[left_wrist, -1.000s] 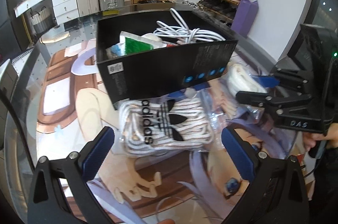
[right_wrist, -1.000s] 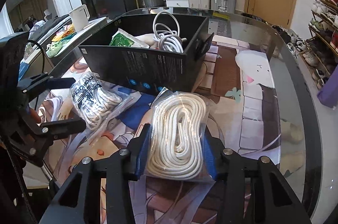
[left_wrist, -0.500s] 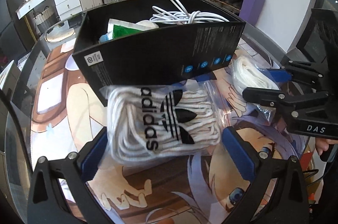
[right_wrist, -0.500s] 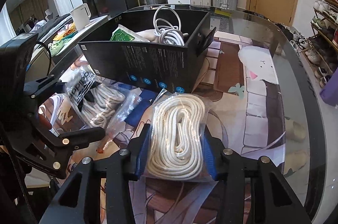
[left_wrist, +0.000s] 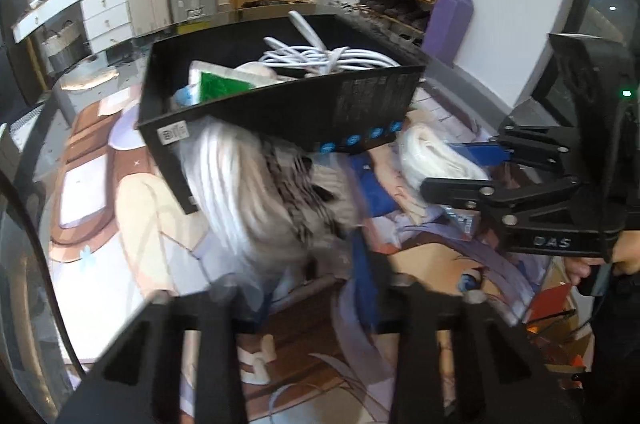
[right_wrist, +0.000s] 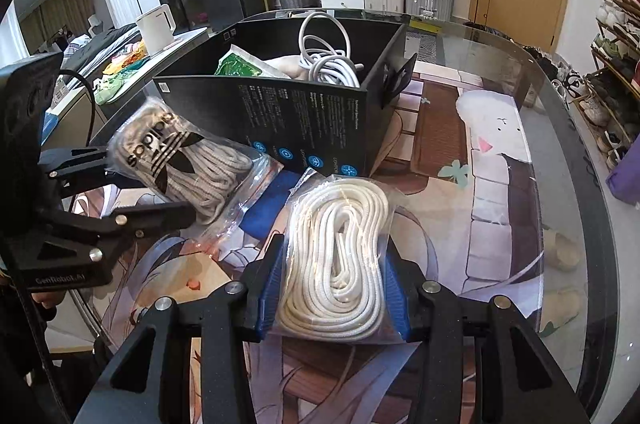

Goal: Organize soft objects
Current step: 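Lift the rope bag with the right gripper while the left gripper grasps the adidas bag, then carry the rope bag and adidas bag over the black crate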

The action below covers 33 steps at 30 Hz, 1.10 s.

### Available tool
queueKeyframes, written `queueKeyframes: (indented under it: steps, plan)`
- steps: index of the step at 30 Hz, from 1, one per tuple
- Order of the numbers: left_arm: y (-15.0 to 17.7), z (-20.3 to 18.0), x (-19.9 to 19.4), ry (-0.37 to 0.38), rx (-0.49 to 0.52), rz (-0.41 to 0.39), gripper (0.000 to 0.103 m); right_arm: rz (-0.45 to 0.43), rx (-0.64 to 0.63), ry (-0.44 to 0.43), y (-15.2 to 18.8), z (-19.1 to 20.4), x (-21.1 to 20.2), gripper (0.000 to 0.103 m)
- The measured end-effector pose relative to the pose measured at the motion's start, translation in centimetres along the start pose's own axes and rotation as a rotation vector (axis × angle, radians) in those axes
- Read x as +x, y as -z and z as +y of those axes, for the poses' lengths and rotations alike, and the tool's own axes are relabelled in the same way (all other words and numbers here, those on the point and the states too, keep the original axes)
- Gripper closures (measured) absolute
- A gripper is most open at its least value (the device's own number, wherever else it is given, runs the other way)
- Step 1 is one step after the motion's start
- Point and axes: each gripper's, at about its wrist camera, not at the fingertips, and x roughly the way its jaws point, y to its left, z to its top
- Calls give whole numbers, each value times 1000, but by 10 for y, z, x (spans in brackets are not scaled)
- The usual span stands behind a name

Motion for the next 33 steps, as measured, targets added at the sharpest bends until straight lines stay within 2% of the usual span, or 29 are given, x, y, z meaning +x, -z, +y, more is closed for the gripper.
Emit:
queueKeyframes:
  steps: [7, 8, 10, 11, 15, 17, 18, 19, 21, 25, 33]
  plan:
    - [-1, 3, -6, 14, -17, -20, 77, -6, -5, -2, -1, 1, -2, 58]
    - [-2, 5, -7, 14, -24, -25, 75, -6, -5, -3, -1, 1, -1, 58]
    - [-4, 10, -10, 5, -51, -42, 63, -6, -4, -3, -1, 1, -1, 58]
    - [-5, 13, -13, 13, -70, -51, 60, -5, -4, -4, -1, 1, -1, 58]
    - [-5, 23, -21, 38, -109, -86, 58, -6, -5, -4, 0, 1, -2, 58]
    - [-5, 28, -22, 49, -123, -96, 60, -7, -5, -4, 0, 1, -2, 58]
    - [-5, 29, -21, 54, -129, -96, 72, -7, -6, -4, 0, 2, -2, 58]
    - [-4, 31, -21, 61, -130, -94, 77, -8, -7, -4, 0, 2, -2, 58]
    - [-6, 32, -22, 68, -130, -93, 80, -8, -7, -5, -1, 2, -2, 58]
    - [-7, 26, -27, 76, -106, -109, 84, -14, -12, -7, -1, 3, -4, 58]
    - [-10, 22, -41, 90, -83, -147, 85, -49, -22, -13, -4, 5, -14, 58]
